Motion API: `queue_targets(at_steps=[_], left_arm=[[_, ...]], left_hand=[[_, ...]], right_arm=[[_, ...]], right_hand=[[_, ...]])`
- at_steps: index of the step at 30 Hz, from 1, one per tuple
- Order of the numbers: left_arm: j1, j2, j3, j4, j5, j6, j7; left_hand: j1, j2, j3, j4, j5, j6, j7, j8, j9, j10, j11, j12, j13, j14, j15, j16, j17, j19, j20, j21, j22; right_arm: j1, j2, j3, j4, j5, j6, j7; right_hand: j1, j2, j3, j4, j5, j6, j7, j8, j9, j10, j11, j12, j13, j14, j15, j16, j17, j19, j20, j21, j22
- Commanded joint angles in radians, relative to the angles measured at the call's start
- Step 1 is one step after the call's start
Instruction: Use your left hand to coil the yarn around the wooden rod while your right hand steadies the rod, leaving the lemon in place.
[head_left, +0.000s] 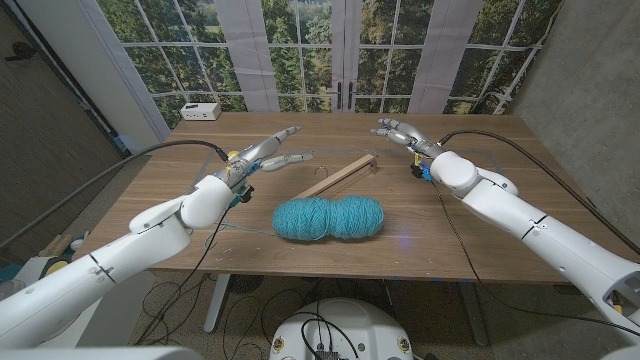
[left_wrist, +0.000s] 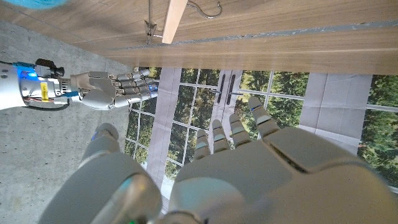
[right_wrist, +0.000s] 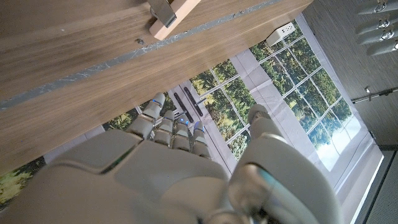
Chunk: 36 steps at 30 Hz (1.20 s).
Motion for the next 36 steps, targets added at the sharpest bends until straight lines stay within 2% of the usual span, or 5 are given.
queue_targets(at_steps=[1,9,17,23,36], left_arm=[[0.068,0.076,-0.02,-0.145,0.119,0.113,-0.037],[0.1,0.123,-0.036,-0.209,0.162,0.146,-0.081],[0.129,0.15,-0.057,-0.242,0.196,0.149,-0.093],[0.134,0.161,-0.052,-0.269,0.254,0.188,-0.121],[0.122,0.174,-0.021,-0.318,0.338,0.258,-0.229]], left_hand=[[0.005,-0.011,0.001,-0.009,0.011,-0.01,-0.005,-0.004,0.006,-0.009,0.004,-0.007,0.004,-0.002,0.005,-0.007,0.005,0.0,-0.001,-0.004,0.004],[0.028,-0.022,-0.008,-0.023,0.022,0.0,-0.001,-0.001,0.007,-0.002,0.005,-0.009,0.005,0.01,-0.006,-0.005,0.005,0.025,-0.005,0.0,0.003],[0.091,-0.002,0.0,-0.043,0.035,0.033,0.004,0.009,0.007,0.031,0.002,-0.004,0.006,0.045,-0.009,0.002,0.005,0.038,-0.001,-0.005,0.003],[0.154,0.008,0.003,-0.052,0.041,0.08,0.013,0.017,0.008,0.079,0.0,0.004,0.007,0.11,-0.048,0.014,0.004,0.068,-0.038,-0.005,0.003],[0.19,-0.002,0.0,-0.06,0.049,0.077,0.016,0.012,0.009,0.083,-0.002,0.0,0.008,0.109,-0.047,0.008,0.004,0.081,-0.048,-0.006,0.002]], right_arm=[[-0.013,-0.015,-0.01,-0.058,-0.041,-0.038,0.007],[-0.046,-0.036,0.007,-0.124,-0.051,-0.064,-0.01],[-0.069,-0.046,0.018,-0.168,-0.062,-0.085,-0.026],[-0.075,-0.044,0.02,-0.181,-0.067,-0.089,-0.031],[-0.082,-0.038,0.021,-0.192,-0.073,-0.087,-0.036]], right_hand=[[0.016,0.0,0.004,-0.006,0.003,0.008,-0.005,0.001,0.005,0.006,-0.004,-0.003,0.005,0.002,-0.006,-0.002,0.004,0.0,-0.002,-0.003,0.003],[0.021,-0.005,0.003,-0.007,0.001,0.009,-0.005,0.0,0.005,0.006,-0.003,-0.004,0.005,0.003,-0.006,-0.002,0.004,-0.001,-0.001,-0.004,0.003],[0.022,-0.009,0.001,-0.007,0.0,0.008,-0.005,-0.002,0.005,0.007,-0.002,-0.004,0.005,0.004,-0.008,-0.002,0.004,-0.002,-0.002,-0.004,0.004],[0.018,-0.016,-0.005,-0.003,-0.003,0.008,-0.009,-0.003,0.006,0.007,-0.003,-0.005,0.005,0.003,-0.007,-0.002,0.005,-0.002,-0.003,-0.004,0.004],[-0.002,-0.03,-0.022,0.009,-0.008,0.008,-0.009,-0.005,0.006,0.009,-0.003,-0.005,0.006,0.003,-0.007,-0.001,0.008,-0.002,-0.007,-0.003,0.004]])
